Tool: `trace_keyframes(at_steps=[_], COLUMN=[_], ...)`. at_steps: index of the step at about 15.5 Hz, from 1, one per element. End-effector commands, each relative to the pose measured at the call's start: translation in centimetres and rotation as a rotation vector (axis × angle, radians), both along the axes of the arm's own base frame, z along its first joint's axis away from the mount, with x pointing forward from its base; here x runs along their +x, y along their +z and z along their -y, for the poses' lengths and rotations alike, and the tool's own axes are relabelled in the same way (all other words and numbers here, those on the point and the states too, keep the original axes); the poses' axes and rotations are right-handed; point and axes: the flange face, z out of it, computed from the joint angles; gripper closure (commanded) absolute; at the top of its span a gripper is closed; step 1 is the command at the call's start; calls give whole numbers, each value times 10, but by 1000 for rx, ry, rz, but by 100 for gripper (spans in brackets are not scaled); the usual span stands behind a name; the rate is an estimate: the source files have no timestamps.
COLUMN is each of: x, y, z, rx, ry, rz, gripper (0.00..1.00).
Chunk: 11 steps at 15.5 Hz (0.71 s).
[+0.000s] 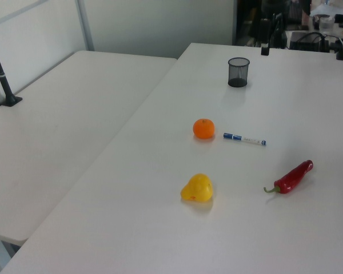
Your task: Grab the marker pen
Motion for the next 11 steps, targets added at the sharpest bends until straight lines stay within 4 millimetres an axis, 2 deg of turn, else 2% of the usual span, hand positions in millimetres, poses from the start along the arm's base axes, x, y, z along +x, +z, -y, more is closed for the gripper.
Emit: trace_keyframes(at_steps=[1, 3, 8, 11], x=[-11, -7, 13, 20], y=[21, 17, 13, 8], z=[-23, -31, -10, -6], rx=[16, 7, 17, 14], ry=[26, 68, 234, 286], rz=[-14, -4, 93, 113], gripper=[0, 0, 0, 0])
